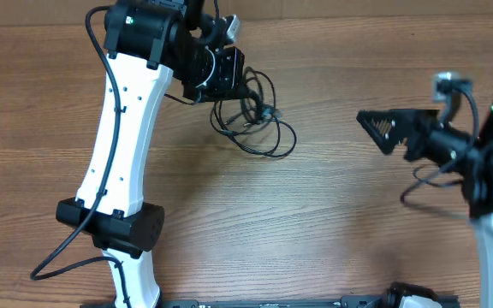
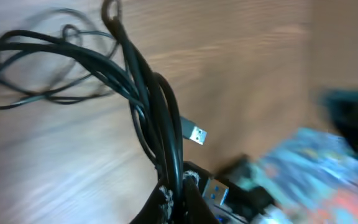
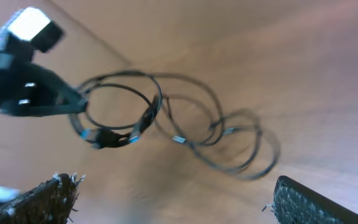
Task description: Untangle cables
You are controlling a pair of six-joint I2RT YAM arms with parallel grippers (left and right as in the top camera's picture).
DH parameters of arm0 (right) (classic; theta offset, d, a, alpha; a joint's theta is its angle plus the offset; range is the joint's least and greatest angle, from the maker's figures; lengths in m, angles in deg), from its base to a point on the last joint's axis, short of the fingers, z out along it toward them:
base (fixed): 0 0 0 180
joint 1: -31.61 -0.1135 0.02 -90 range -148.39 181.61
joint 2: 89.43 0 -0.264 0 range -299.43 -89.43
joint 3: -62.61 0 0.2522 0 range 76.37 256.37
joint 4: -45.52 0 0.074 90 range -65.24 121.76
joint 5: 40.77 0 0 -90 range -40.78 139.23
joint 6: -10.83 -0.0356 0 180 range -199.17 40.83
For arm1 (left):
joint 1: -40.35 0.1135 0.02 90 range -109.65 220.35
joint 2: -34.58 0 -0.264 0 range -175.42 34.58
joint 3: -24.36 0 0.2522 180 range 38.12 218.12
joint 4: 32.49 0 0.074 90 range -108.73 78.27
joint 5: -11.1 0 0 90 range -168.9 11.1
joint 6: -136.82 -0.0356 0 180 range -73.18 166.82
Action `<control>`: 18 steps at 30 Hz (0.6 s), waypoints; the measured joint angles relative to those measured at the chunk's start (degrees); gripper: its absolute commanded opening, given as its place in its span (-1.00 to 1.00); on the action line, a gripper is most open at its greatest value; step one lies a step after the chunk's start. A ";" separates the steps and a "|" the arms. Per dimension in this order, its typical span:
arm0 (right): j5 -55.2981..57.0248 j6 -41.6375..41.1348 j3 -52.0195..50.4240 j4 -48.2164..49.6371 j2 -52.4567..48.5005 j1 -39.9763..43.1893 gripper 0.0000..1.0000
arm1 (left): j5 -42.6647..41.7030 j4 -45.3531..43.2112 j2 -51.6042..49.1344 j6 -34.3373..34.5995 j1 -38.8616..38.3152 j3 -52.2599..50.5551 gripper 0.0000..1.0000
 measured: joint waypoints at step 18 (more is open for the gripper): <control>9.01 -8.35 -0.02 4.22 -23.69 -17.05 0.98 | -30.08 0.68 0.00 1.33 0.26 0.00 -0.91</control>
